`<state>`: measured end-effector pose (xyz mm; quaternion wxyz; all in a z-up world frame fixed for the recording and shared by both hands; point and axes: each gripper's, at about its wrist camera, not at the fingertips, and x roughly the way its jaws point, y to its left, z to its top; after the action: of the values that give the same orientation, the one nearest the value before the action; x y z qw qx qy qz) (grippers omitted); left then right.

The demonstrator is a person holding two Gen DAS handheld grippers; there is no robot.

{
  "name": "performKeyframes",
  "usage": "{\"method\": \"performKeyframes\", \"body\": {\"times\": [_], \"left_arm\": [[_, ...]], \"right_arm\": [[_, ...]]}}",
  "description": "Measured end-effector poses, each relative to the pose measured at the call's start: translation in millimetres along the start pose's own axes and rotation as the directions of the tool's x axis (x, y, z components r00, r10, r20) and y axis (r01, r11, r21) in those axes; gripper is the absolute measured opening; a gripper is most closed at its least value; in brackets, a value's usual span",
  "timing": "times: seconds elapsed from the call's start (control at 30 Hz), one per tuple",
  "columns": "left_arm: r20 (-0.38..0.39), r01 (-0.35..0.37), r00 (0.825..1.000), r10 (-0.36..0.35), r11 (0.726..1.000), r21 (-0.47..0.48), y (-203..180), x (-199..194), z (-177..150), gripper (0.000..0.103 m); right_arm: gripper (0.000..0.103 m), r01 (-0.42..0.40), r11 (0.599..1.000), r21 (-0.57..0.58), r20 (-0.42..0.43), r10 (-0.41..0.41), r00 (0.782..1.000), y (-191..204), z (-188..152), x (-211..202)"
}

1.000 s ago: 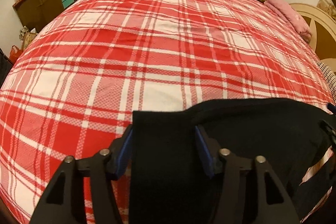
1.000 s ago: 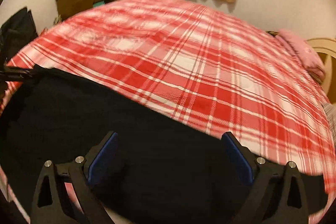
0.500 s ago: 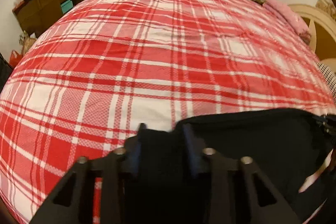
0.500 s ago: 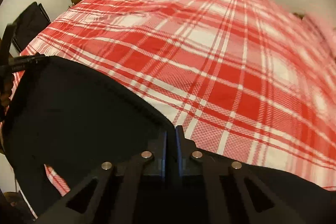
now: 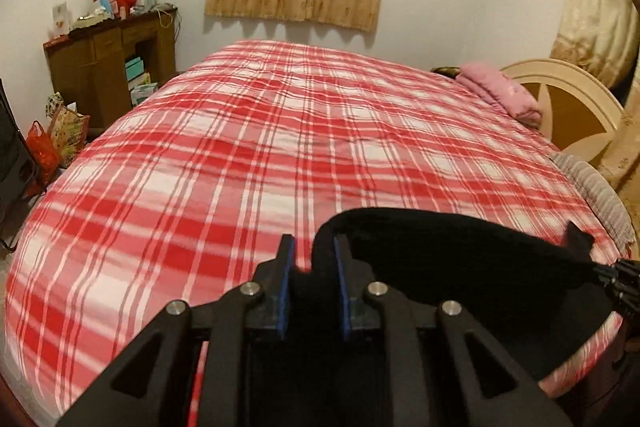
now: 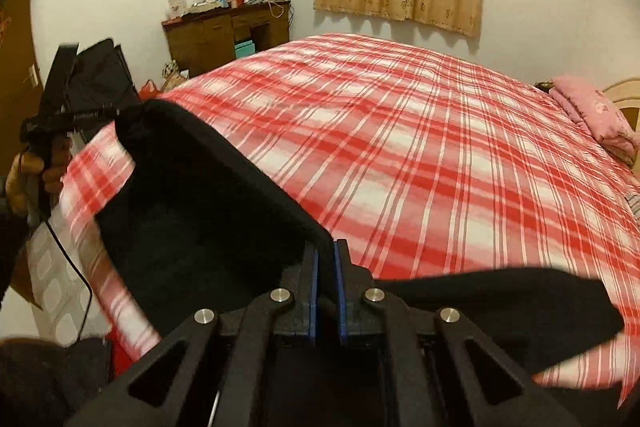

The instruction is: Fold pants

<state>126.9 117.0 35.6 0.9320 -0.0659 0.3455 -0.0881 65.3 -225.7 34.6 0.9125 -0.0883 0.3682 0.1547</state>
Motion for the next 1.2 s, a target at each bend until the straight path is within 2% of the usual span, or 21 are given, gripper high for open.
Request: {"method": "performKeyframes", "body": {"times": [0.2,0.3,0.37,0.43,0.53,0.57,0.63,0.67,0.7,0.77,0.87,0.9,0.93,1.0,1.03,1.13,1.2], "left_arm": [[-0.032,-0.050,0.998,0.050,0.999,0.005,6,-12,-59,0.025],[-0.088,-0.067,0.994,0.063,0.997,-0.038,18,-9,-90,0.039],[-0.115,-0.111,0.988,0.105,0.992,-0.052,28,-6,-105,0.054],[-0.121,-0.149,0.983,0.141,0.987,-0.060,37,-9,-113,0.062],[-0.118,-0.194,0.976,0.184,0.977,-0.086,54,-16,-118,0.065],[-0.119,-0.202,0.974,0.190,0.975,-0.094,58,-19,-119,0.065],[-0.111,-0.217,0.973,0.205,0.970,-0.111,66,-26,-120,0.065],[-0.103,-0.230,0.970,0.219,0.967,-0.112,68,-31,-119,0.065],[-0.089,-0.242,0.968,0.233,0.965,-0.104,69,-36,-117,0.065],[-0.070,-0.242,0.969,0.237,0.966,-0.089,67,-42,-113,0.066],[-0.051,-0.164,0.986,0.160,0.984,-0.074,58,-53,-111,0.066],[-0.048,-0.133,0.990,0.130,0.989,-0.067,53,-55,-111,0.066],[-0.046,-0.070,0.997,0.068,0.996,-0.051,43,-57,-113,0.066],[-0.055,0.014,0.998,-0.016,0.999,-0.052,31,-56,-118,0.066],[-0.079,0.095,0.992,-0.100,0.994,-0.061,21,-51,-123,0.066],[-0.111,0.179,0.976,-0.187,0.980,-0.083,5,-39,-127,0.066],[-0.123,0.248,0.957,-0.264,0.959,-0.135,0,-30,-125,0.066]], "right_arm": [[0.007,-0.005,1.000,0.001,-0.077,0.005,0.997,37,-71,7],[0.007,0.001,0.999,0.033,-0.103,0.003,0.995,42,-95,17],[0.008,0.017,0.999,0.045,-0.124,-0.011,0.992,43,-107,25],[0.008,0.024,0.998,0.058,-0.146,-0.015,0.989,45,-116,30],[0.009,0.043,0.997,0.056,-0.157,-0.034,0.987,47,-122,33],[0.012,0.038,0.997,0.063,-0.158,-0.027,0.987,47,-121,32],[0.028,-0.004,0.995,0.100,-0.163,0.020,0.986,44,-118,26],[0.049,-0.032,0.991,0.131,-0.158,0.052,0.986,42,-116,21],[0.064,-0.052,0.987,0.150,-0.143,0.074,0.987,40,-114,16],[0.065,-0.100,0.979,0.178,-0.071,0.114,0.991,38,-102,-3],[0.065,-0.143,0.978,0.153,0.046,0.137,0.989,46,-77,-24],[0.065,-0.144,0.980,0.141,0.059,0.136,0.989,50,-70,-24],[0.065,-0.148,0.981,0.122,0.073,0.140,0.987,58,-60,-23],[0.064,-0.161,0.984,0.076,0.090,0.154,0.984,75,-41,-11],[0.064,-0.168,0.984,0.049,0.093,0.163,0.982,84,-35,-3],[0.060,-0.161,0.987,0.002,0.067,0.160,0.985,105,-23,28],[0.060,-0.163,0.986,0.015,0.048,0.163,0.986,110,-23,45]]}}
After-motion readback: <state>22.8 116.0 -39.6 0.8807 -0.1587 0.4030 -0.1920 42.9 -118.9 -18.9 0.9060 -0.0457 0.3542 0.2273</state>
